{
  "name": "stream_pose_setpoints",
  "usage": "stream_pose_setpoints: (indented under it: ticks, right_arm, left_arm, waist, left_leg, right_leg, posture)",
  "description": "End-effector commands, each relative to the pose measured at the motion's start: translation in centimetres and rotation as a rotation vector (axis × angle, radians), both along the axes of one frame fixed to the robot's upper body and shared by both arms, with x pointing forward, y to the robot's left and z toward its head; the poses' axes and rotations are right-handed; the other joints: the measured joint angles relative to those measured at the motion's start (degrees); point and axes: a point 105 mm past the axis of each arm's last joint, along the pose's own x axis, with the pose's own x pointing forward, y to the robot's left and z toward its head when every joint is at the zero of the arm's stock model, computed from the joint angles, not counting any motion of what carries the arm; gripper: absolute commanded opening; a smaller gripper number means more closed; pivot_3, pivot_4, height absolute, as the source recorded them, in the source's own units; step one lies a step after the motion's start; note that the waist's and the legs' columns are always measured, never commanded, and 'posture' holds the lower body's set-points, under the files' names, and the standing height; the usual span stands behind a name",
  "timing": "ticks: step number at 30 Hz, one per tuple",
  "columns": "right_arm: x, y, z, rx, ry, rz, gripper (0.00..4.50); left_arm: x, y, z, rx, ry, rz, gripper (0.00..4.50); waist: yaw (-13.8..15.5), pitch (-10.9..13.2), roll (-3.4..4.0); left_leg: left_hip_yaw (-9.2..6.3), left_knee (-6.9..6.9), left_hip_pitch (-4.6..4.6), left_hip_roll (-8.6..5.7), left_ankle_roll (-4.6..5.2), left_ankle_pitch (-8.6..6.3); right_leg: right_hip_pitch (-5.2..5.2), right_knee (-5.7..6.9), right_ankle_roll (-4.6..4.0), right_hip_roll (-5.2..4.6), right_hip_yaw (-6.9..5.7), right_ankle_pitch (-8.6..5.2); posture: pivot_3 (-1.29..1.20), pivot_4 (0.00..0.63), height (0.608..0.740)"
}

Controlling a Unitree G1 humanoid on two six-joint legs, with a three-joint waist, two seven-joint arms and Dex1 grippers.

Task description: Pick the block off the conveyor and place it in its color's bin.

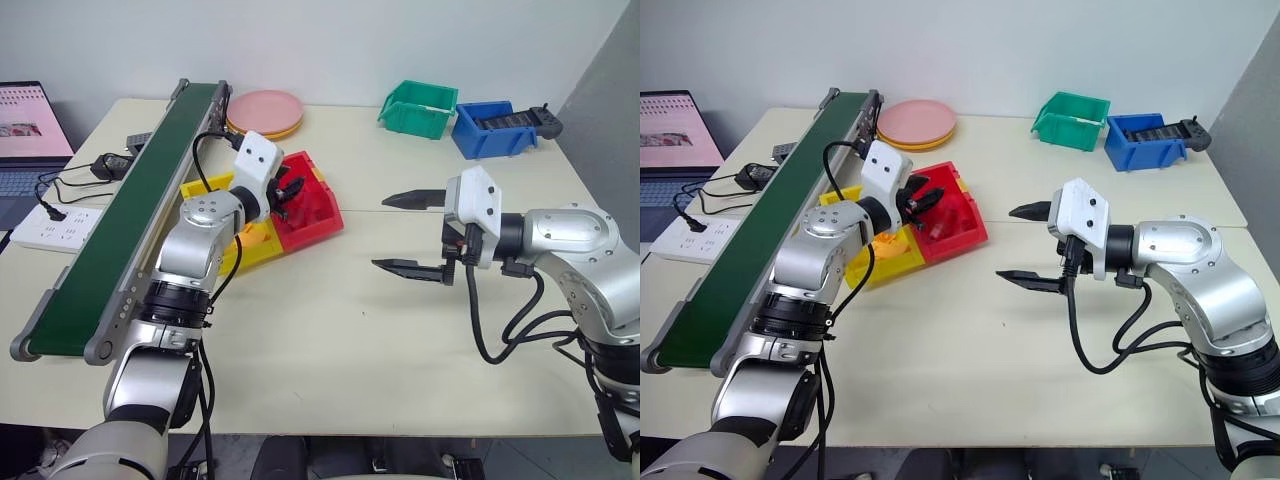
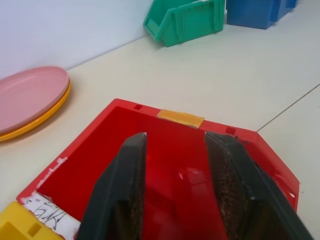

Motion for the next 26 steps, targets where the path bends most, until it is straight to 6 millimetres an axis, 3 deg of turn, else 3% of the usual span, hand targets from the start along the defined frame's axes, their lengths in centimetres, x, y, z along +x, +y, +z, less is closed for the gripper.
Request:
stream_pose_setpoints:
  ticks: [1, 10, 13, 15, 21, 26]
  right_arm:
    - [-0.6, 0.1, 0.7, 0.014, -0.054, 0.011, 4.5]
    - [-0.5, 0.4, 0.6, 0.038, -0.067, 0.021, 4.5]
    - [0.4, 0.3, 0.3, 0.115, -0.064, -0.012, 4.5]
    - [0.7, -0.1, -0.2, 0.127, -0.063, -0.018, 4.5]
    - [0.9, -1.5, -1.6, 0.133, -0.024, -0.009, 4.5]
    - [1.3, -1.3, -1.2, 0.146, -0.024, 0.012, 4.5]
  left_arm:
    - [-0.6, 0.6, 3.3, -0.036, -0.109, 0.01, 2.93]
    - [-3.4, 2.6, 3.0, 0.038, -0.1, 0.051, 2.93]
    - [-7.7, 6.8, 2.9, 0.043, -0.08, 0.163, 2.93]
    - [-10.0, 8.1, 2.9, 0.037, -0.068, 0.208, 2.93]
    - [-14.7, 8.6, 0.8, -0.004, -0.007, 0.24, 2.93]
    - [-16.4, 8.1, -0.7, -0.054, 0.029, 0.223, 2.93]
  waist:
    - [0.01, 0.0, 0.0]
    - [-0.19, 0.0, 0.0]
    - [-1.26, 0.0, 0.0]
    - [-1.34, 0.02, 0.0]
    - [-0.3, 0.02, 0.0]
    - [-0.14, 0.01, -0.01]
  left_leg:
    - [-0.01, 0.0, 0.0, 0.0, 0.0, 0.0]
    - [-0.03, -0.01, 0.02, 0.03, 0.0, 0.0]
    - [-0.02, -0.02, 0.05, 0.03, 0.0, 0.0]
    - [0.05, -0.07, 0.06, 0.06, 0.0, 0.0]
    - [-0.08, -0.03, 0.29, -0.02, 0.0, 0.0]
    - [-0.08, -0.04, 0.43, 0.02, 0.0, 0.0]
  right_leg:
    - [0.0, 0.0, 0.0, 0.0, -0.01, 0.0]
    - [0.0, 0.04, 0.0, 0.01, -0.02, 0.0]
    - [0.02, 0.02, 0.0, 0.01, 0.03, 0.0]
    - [-0.02, -0.03, -0.01, 0.03, 0.14, -0.01]
    - [0.31, 0.0, 0.0, -0.05, -0.03, -0.02]
    - [0.4, 0.05, 0.0, 0.0, -0.02, -0.01]
  posture:
    - [0.0, 0.15, 0.74]
    - [0.0, 0.15, 0.74]
    - [0.0, 0.15, 0.74]
    - [0.0, 0.15, 0.74]
    - [0.0, 0.15, 0.74]
    - [0.0, 0.15, 0.74]
